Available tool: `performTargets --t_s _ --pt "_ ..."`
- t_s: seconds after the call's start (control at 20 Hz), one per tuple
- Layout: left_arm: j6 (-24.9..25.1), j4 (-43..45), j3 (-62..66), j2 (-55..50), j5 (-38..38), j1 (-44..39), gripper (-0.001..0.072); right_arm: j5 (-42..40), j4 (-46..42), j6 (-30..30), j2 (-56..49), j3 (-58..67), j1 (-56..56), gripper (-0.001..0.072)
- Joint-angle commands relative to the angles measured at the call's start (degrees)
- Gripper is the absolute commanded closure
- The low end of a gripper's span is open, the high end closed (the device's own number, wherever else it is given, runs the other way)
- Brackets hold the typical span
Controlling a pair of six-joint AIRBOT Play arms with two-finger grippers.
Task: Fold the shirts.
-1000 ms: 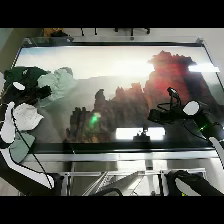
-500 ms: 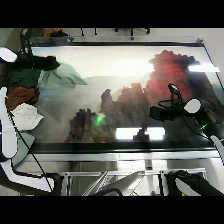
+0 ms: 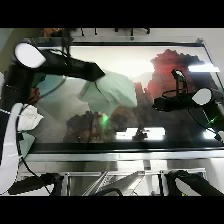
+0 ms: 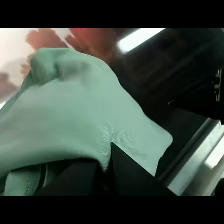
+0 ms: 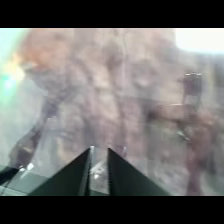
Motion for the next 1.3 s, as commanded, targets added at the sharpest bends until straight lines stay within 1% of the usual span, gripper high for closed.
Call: performTargets --t_s 0.0,0.05,0.1,0.2,0.35,0.45,0.5,0.55,0.6,0.7,0.75,0.8,0.85,0.9,1.0,1.15,1.25 --pt "-0.2 -0.4 -11.6 0.2 8.8 -6.0 0.048 1.6 -1.1 0.0 0.0 0.6 -0.8 0.0418" --pt "-0.3 -0.4 -13.2 -0.1 10.9 -6.0 -0.0012 1.6 -0.9 0.1 0.0 0.6 -1.9 0.0417" --pt "-0.5 -0.4 -13.5 -0.6 11.5 -5.1 0.0026 2.0 -0.9 0.1 0.0 0.7 -3.5 0.0417" --pt "-0.6 -0.4 -12.0 -0.7 8.1 -1.3 0.0026 4.0 -0.1 0.0 0.0 1.1 -8.3 0.0408" --pt "-2.8 -0.4 -10.9 -0.6 -4.2 6.8 0.0027 7.7 0.1 -1.7 -0.3 1.0 -14.7 0.0403" --pt "-3.3 -0.4 -15.7 -0.6 -10.4 10.4 0.0026 8.0 0.1 -3.0 -1.1 -0.1 -15.7 0.0173" --pt "-3.3 -0.4 -19.7 -0.3 -11.5 11.1 0.0026 8.0 1.3 -3.2 -1.8 -1.4 -15.6 0.0172" --pt "-3.2 -0.4 -25.0 0.3 -10.8 11.2 0.0027 7.9 4.0 -4.9 -2.7 -3.2 -15.6 0.0172" --pt "-3.1 -0.5 -30.3 0.9 -8.2 10.7 0.0027 7.3 8.3 -7.8 -3.9 -5.5 -15.5 0.0172" --pt "-2.3 -0.6 -39.7 1.4 -0.8 8.7 0.0026 5.0 17.0 -13.5 -6.6 -10.0 -15.5 0.0175" --pt "-2.3 -0.6 -43.3 1.4 3.5 7.5 0.0027 3.9 20.5 -16.4 -8.2 -11.4 -15.5 0.0187" --pt "-2.3 -0.8 -45.7 1.4 8.1 6.4 0.0027 2.8 23.2 -19.4 -9.8 -12.2 -15.5 0.0251" --pt "-2.3 -1.0 -47.5 1.4 13.0 5.2 0.0027 1.9 25.2 -21.8 -11.8 -12.5 -15.5 0.0281" --pt "-2.3 -1.0 -48.2 1.4 16.8 4.2 0.0027 1.1 26.6 -23.5 -13.7 -12.5 -15.1 0.0281" --pt "-2.4 -1.1 -48.2 1.4 22.0 2.7 0.0027 -1.4 26.8 -24.8 -17.3 -12.5 -12.7 0.0281" --pt "-2.4 -1.0 -46.8 0.1 24.2 1.6 0.0028 -5.6 26.7 -25.4 -22.1 -12.5 -7.8 0.0281" --pt "-2.4 -1.0 -45.3 -2.6 21.4 1.5 0.0028 -7.3 26.8 -25.5 -24.6 -12.5 -5.3 0.0281"
